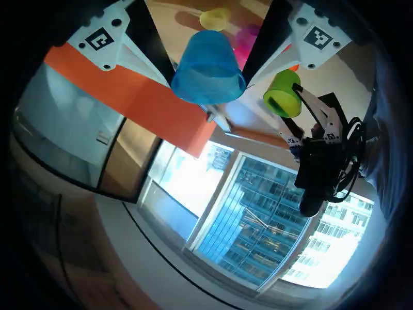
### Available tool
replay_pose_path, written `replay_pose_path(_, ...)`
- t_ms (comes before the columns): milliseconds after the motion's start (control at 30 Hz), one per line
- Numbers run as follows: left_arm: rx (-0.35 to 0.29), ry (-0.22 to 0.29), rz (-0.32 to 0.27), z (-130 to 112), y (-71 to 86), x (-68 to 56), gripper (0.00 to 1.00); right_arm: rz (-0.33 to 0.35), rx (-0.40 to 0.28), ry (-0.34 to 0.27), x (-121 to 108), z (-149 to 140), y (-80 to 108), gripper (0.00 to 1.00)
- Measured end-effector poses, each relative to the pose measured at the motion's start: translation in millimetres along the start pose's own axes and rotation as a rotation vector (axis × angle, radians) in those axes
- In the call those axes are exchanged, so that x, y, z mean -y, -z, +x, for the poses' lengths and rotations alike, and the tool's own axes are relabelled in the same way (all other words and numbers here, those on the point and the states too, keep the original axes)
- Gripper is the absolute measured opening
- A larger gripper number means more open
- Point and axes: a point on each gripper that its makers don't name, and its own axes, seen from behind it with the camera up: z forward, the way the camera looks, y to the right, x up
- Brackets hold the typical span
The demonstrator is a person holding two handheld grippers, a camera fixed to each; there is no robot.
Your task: Pour water
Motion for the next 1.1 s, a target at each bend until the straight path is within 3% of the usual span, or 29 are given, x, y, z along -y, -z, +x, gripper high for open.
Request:
replay_pose_path(567,-0.016,0.006,-0.035,3,-9.5,-14.4,0.87,0.002,-0.023,0.26,-8,48,-29.1,0.92)
replay_pose_path(1100,-0.025,0.0,-0.055,10,-15.9,-21.4,0.87,-0.004,-0.039,0.474,-18,79,-41.1,0.92)
